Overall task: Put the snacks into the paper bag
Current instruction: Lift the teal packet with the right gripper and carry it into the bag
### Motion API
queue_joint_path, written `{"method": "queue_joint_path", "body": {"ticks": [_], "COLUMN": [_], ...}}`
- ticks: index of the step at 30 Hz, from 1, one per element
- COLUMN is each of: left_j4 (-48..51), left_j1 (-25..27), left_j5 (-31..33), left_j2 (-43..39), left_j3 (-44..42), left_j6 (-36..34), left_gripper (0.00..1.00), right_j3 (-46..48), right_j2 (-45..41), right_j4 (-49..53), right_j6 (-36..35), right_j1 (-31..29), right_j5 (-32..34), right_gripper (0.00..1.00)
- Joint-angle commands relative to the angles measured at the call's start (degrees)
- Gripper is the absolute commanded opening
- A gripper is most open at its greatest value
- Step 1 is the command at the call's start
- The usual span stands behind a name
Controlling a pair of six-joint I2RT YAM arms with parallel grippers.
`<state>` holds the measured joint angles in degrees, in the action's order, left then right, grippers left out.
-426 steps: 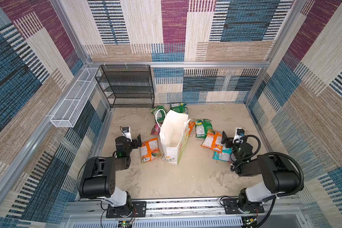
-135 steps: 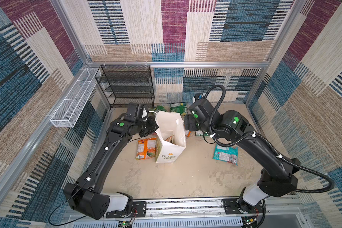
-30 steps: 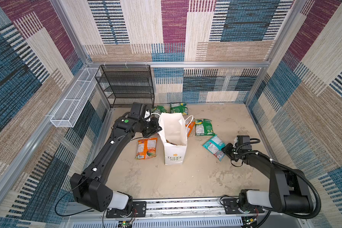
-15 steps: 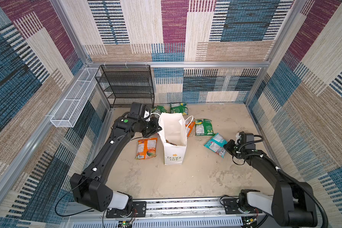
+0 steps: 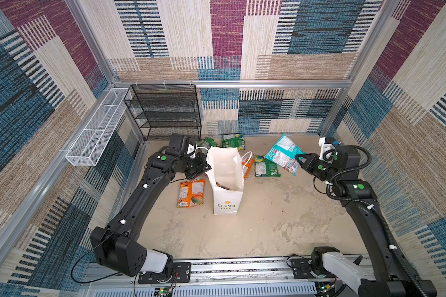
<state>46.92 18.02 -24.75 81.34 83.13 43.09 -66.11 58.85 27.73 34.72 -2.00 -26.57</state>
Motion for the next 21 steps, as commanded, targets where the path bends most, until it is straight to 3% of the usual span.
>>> {"method": "queue_joint_path", "body": {"ticks": [1, 11, 21], "left_j4": [-2.4, -2.6, -2.5], "left_j1": [-0.1, -0.2, -0.2], "left_j5": [-1.1, -0.9, -1.1], "left_j2": [-0.3, -0.1, 0.1], "left_j3": [-0.1, -0.2, -0.2], "left_j6": [0.2, 0.1, 0.1], "left_gripper": [0.0, 0.0, 0.0], "right_j3": [-9.4, -37.8, -55.7], "right_j2": [1.9, 17.8, 31.9], "right_j4": [1.8, 13.4, 30.2], "right_j6": [1.3, -3.3, -10.5], "right_j1": [-4.0, -21.3, -36.8], "right_j5": [0.1, 9.5, 24.6], "right_gripper": [0.0, 0.0, 0.0]}}
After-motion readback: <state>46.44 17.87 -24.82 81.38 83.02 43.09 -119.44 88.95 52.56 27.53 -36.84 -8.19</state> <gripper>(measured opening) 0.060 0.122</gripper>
